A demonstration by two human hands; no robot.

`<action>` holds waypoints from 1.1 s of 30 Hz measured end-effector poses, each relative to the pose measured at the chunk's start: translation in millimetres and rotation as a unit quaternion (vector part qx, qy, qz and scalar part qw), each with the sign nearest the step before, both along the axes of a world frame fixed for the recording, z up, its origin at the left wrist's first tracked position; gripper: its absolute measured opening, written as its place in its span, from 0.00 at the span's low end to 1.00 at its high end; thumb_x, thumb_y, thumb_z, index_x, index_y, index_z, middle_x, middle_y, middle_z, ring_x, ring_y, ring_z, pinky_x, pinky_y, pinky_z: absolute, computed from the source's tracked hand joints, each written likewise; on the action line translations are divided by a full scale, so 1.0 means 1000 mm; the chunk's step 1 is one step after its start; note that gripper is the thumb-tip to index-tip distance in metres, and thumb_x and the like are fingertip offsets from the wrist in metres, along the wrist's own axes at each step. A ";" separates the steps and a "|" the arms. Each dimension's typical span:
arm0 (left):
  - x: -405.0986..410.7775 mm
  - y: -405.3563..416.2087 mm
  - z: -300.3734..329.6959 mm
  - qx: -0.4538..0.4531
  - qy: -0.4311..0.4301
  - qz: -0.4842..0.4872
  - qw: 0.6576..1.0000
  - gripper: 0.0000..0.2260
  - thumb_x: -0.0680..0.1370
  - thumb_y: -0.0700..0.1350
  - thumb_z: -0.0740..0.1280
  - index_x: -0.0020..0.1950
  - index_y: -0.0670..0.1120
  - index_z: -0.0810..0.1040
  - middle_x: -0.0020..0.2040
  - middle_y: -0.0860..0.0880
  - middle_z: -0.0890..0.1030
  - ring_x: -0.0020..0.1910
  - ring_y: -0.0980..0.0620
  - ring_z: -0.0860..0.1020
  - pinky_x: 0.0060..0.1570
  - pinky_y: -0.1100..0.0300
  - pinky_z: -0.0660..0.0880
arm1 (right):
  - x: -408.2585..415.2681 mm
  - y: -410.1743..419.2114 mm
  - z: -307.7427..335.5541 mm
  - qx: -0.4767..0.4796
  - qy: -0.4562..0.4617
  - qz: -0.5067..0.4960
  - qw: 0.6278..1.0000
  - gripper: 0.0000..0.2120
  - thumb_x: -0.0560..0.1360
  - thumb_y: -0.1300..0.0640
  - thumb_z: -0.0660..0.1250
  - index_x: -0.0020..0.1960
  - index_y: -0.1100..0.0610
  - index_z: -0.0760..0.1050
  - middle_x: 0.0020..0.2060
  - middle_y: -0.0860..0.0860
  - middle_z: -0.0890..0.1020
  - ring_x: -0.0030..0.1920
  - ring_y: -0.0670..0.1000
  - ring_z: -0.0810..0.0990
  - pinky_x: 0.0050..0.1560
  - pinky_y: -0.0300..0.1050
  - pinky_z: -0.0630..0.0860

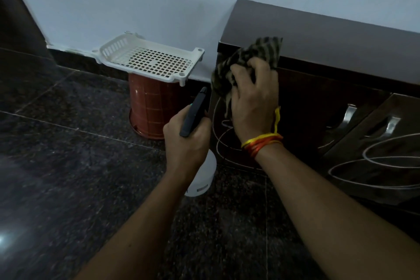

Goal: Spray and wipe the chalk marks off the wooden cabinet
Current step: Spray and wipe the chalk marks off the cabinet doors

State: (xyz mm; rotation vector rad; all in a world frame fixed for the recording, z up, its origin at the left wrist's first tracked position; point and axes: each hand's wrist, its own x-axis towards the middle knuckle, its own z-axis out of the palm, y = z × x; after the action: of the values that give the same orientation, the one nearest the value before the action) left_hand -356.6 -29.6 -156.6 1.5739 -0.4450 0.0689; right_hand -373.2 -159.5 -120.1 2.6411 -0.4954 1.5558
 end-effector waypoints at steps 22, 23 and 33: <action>0.002 0.009 -0.027 0.008 0.024 0.007 1.000 0.11 0.73 0.44 0.64 0.41 0.35 0.75 0.32 0.32 0.72 0.32 0.31 0.71 0.29 0.39 0.72 | -0.007 0.000 -0.094 -0.009 0.100 0.052 0.994 0.11 0.72 0.61 0.59 0.48 0.57 0.79 0.52 0.59 0.76 0.44 0.63 0.77 0.42 0.53 0.77; 0.002 0.010 -0.028 0.008 0.025 0.009 1.000 0.12 0.73 0.45 0.64 0.41 0.34 0.75 0.32 0.31 0.72 0.32 0.31 0.72 0.29 0.39 0.72 | -0.007 0.001 -0.093 -0.002 0.103 0.054 0.993 0.11 0.71 0.61 0.59 0.47 0.58 0.80 0.51 0.61 0.78 0.43 0.63 0.77 0.41 0.53 0.77; 0.003 0.012 -0.054 0.033 0.047 0.009 0.998 0.12 0.72 0.44 0.63 0.41 0.34 0.74 0.32 0.33 0.72 0.32 0.31 0.71 0.28 0.38 0.72 | 0.000 -0.009 -0.094 -0.055 0.057 0.052 0.995 0.11 0.71 0.64 0.64 0.52 0.57 0.79 0.54 0.57 0.72 0.46 0.61 0.75 0.44 0.51 0.74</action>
State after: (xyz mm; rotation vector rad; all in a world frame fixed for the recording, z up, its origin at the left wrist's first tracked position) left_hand -353.9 -17.9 -210.2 1.6388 -0.3638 -0.0061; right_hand -373.3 -168.4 -213.9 2.6903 -0.2616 1.4030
